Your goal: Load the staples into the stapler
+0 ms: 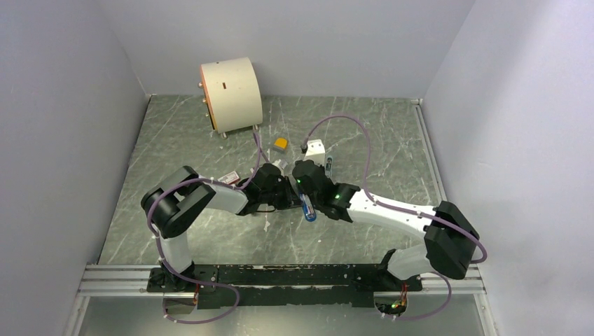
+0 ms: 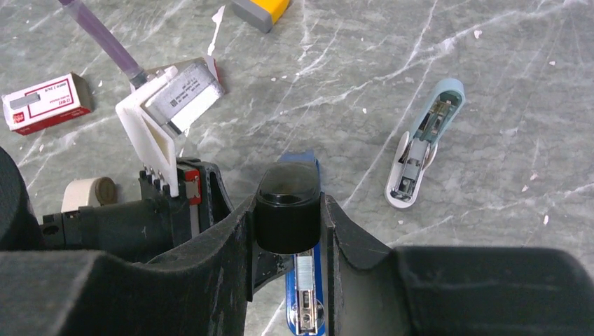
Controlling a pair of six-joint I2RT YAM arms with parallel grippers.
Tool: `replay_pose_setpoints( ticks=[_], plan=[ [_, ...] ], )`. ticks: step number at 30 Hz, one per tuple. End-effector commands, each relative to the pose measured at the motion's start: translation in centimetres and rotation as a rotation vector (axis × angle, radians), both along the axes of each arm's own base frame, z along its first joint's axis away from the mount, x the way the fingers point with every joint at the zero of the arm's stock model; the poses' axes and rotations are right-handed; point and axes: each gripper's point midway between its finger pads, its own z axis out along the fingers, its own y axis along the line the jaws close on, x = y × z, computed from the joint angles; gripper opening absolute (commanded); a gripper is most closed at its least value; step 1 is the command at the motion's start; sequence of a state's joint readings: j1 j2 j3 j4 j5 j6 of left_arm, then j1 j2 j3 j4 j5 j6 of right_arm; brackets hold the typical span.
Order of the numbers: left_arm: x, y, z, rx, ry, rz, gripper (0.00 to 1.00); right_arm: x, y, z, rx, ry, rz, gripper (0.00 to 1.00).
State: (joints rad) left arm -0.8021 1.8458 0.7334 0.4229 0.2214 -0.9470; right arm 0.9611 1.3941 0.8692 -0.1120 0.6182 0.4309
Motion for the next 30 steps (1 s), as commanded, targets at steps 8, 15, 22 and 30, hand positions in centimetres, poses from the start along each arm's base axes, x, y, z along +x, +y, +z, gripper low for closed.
replay_pose_setpoints(
  ticks=[8,15,22,30],
  plan=[
    [-4.1,8.0,-10.1,0.421,0.154,0.023,0.15,-3.9,-0.1,-5.5,0.032,0.152,0.034,0.23],
    [-4.1,8.1,-10.2,0.428,0.154,0.024,0.15,-5.1,-0.8,-7.5,0.003,0.201,0.021,0.23],
    [-4.0,7.9,-10.2,0.421,0.155,0.024,0.15,-6.0,-1.4,-9.2,-0.029,0.241,0.011,0.23],
    [-3.3,7.4,-8.2,0.382,0.115,0.036,0.18,-6.7,-1.9,-11.5,-0.096,0.315,-0.013,0.24]
  ],
)
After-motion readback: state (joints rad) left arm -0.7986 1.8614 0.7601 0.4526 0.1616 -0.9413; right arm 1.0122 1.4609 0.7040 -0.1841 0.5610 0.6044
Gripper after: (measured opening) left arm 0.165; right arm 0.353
